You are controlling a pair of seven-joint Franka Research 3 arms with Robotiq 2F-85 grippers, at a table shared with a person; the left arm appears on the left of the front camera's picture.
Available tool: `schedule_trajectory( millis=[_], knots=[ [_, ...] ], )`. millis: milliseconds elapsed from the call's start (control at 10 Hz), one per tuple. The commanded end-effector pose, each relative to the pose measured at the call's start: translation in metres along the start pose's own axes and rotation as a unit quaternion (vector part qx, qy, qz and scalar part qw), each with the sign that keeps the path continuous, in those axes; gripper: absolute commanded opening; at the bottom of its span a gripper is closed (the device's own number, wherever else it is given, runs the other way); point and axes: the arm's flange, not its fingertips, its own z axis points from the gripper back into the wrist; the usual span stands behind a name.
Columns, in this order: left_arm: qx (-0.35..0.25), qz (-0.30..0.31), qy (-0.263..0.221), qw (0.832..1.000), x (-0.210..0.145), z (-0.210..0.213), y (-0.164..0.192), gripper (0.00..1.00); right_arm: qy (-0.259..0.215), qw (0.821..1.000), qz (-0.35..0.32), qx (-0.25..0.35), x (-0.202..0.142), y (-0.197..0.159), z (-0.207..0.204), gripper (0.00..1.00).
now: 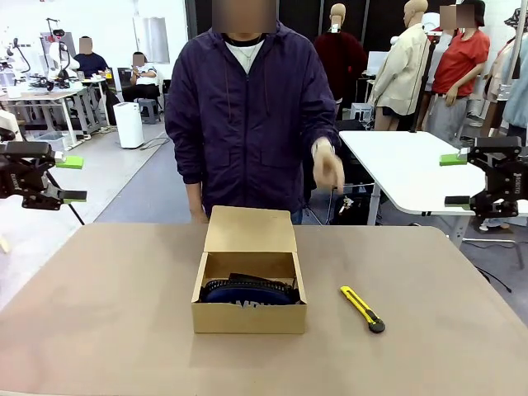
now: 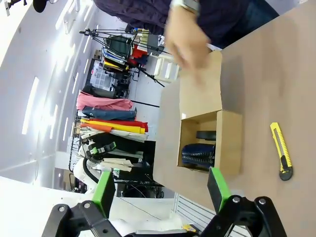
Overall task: Pack the items into the box.
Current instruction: Pick up the item indicated by the person and place it inside the Mailer Box.
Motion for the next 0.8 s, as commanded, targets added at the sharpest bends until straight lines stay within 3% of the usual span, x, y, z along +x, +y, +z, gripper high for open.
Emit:
schedule_trajectory(
  millis=[0, 700],
  knots=[
    [-0.001, 0.0, 0.007, 1.0, -0.001, 0.003, -0.0015, 1.0, -0.004, 1.0, -0.001, 0.01, -0.0041, 0.0002, -0.002, 1.0],
    [-0.001, 0.0, 0.007, 1.0, -0.001, 0.003, -0.0015, 1.0, -0.004, 1.0, -0.001, 0.01, -0.0041, 0.0002, -0.002, 1.0]
  ],
)
